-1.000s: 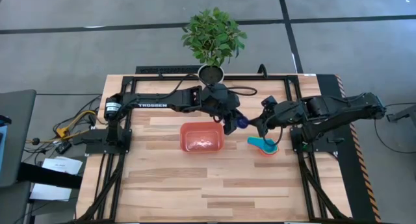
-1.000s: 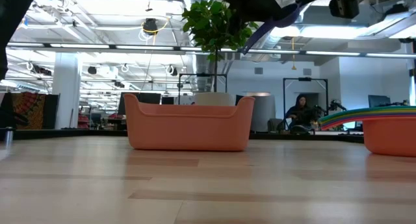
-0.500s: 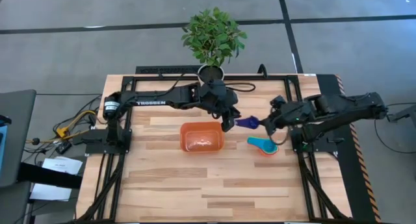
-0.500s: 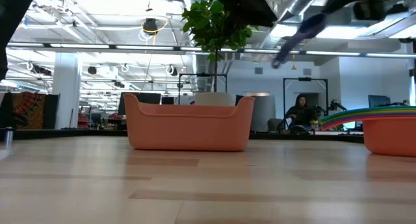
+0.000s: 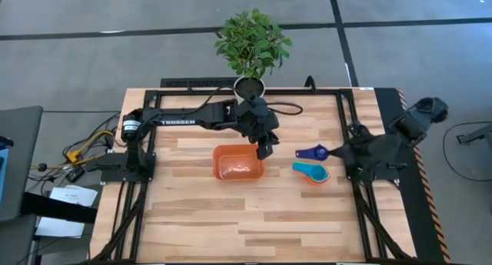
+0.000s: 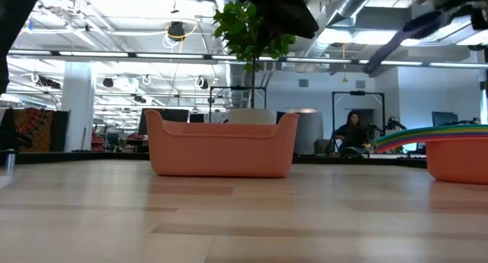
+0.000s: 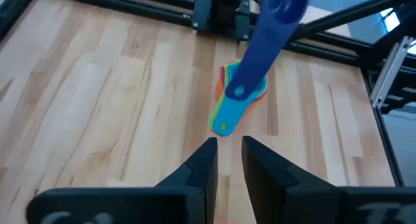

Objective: Nest measuring cups in basket
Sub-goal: Stack the purple measuring cup on top of the light blue measuring cup

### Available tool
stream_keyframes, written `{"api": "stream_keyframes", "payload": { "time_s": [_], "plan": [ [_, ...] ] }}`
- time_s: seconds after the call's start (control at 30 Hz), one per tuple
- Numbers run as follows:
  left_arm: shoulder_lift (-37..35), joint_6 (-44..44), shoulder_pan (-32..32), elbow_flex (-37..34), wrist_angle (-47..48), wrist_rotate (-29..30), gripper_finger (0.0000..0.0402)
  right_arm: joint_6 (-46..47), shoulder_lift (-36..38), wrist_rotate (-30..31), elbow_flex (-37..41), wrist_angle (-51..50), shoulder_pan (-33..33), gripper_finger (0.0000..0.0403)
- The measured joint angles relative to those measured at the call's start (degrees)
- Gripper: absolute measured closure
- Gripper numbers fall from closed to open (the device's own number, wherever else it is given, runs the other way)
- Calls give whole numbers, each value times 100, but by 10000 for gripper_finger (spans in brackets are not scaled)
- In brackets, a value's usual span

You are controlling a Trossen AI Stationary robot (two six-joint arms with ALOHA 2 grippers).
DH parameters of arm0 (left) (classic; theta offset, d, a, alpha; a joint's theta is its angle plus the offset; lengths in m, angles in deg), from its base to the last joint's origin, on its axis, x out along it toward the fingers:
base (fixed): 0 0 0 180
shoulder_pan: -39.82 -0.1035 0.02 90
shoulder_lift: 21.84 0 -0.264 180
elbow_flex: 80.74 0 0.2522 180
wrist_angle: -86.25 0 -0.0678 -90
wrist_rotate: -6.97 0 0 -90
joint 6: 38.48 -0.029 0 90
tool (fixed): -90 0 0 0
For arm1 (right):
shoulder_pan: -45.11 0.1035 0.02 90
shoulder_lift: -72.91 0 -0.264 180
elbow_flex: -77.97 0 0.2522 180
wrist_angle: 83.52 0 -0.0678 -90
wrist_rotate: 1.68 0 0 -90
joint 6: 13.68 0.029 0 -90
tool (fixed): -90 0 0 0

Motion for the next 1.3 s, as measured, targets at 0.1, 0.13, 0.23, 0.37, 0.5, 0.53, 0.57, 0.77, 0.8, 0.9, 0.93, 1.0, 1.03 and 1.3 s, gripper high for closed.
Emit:
{"api": "stream_keyframes", "payload": {
  "time_s": [0.1,0.13,0.23,0.37,0.5,0.53,0.57,0.77,0.8,0.9,0.93,1.0,1.03,1.3],
  "plan": [
    [0,0,1,-1,17,-1,344,567,479,162,767,380,529,400],
    [0,0,-2,-1,18,-1,344,713,624,217,1038,554,690,400],
    [0,3,-6,-2,25,1,344,998,1029,494,1754,1101,1128,400],
    [0,23,-1,-2,33,-4,344,1311,1457,816,2431,1398,1615,400],
    [0,98,-2,-2,40,2,344,1664,1794,1442,2820,1426,2019,400],
    [0,125,-2,-4,40,2,344,1644,1863,1636,2871,1518,2114,400],
    [3,136,-4,-4,39,4,344,1587,1932,1881,2904,1626,2202,400],
    [178,74,40,-56,-158,-32,343,840,2329,2913,3017,2217,2650,400],
    [199,145,40,-76,-78,-116,340,728,2380,3028,3017,2256,2707,400],
    [294,401,40,-66,-311,-693,319,313,2509,3301,3019,2439,2876,400],
    [295,486,38,-67,-312,-947,309,169,2549,3371,3019,2504,2922,400],
    [314,643,38,-69,-531,-1334,286,-102,2561,3522,3019,2631,3003,400],
    [323,710,38,-68,-681,-1422,272,-248,2583,3565,3023,2683,3038,400],
    [328,1063,-70,-68,-1007,-1913,164,-1526,2645,3743,3021,3450,3164,400]
  ]
}}
